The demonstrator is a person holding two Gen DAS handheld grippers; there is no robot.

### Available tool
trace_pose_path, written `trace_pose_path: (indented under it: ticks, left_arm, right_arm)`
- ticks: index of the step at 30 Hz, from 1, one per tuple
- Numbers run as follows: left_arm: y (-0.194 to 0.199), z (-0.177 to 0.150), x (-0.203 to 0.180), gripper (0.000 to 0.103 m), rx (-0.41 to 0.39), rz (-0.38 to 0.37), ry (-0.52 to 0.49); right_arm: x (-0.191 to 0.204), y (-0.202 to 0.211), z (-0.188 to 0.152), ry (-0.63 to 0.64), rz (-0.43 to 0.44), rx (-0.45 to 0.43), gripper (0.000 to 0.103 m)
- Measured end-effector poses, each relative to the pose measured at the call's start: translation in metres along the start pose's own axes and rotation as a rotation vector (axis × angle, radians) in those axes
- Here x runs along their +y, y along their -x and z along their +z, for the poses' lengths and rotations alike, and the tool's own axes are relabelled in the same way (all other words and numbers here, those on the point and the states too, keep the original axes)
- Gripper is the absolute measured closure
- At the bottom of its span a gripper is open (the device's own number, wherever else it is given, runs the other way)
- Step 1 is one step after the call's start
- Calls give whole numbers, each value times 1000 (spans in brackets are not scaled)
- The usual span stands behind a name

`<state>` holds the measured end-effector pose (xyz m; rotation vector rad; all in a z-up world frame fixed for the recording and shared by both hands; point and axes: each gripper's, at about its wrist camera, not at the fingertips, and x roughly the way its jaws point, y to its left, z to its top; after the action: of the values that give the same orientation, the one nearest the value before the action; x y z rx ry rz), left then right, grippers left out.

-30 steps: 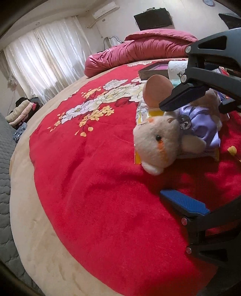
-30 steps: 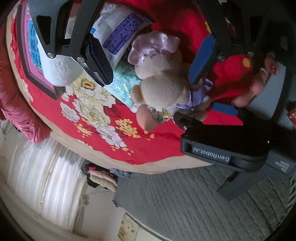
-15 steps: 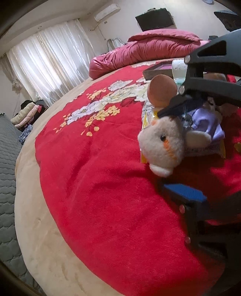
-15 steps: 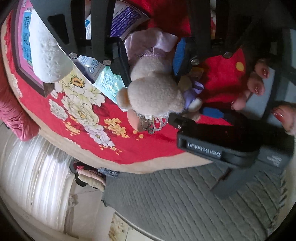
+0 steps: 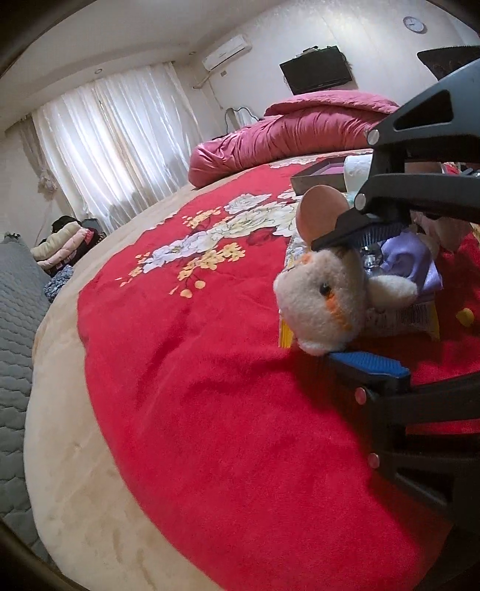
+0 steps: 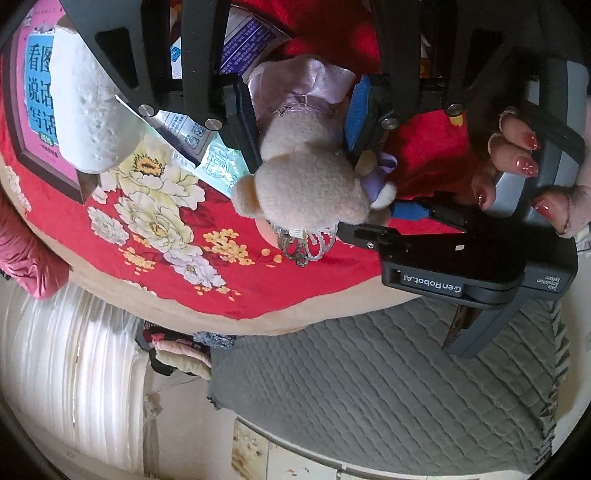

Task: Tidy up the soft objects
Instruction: 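Carry both bears toward the pink book tray with both grippers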

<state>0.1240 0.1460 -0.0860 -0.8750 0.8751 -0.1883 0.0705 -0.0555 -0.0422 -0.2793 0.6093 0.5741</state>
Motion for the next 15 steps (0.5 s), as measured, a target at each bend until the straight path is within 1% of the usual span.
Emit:
trace_pose_path:
  ticks: [3, 6, 9, 12, 15]
  left_arm:
    - [9, 1, 0, 53, -30, 16, -6]
    - [19, 0, -5, 53, -64, 46, -45]
    - [30, -3, -19, 53, -93, 66, -112]
    - [34, -12, -37, 53, -104, 87, -183]
    - [39, -21, -53, 53, -111, 91, -237]
  right_arm:
    - [1, 5, 2, -2, 3, -14, 59]
    - [1, 8, 3, -3, 3, -29, 59]
    - [1, 13, 6, -6, 2, -46, 59]
    - [0, 22, 9, -10, -4, -69, 59]
    - [-7, 36, 12, -34, -15, -104, 59]
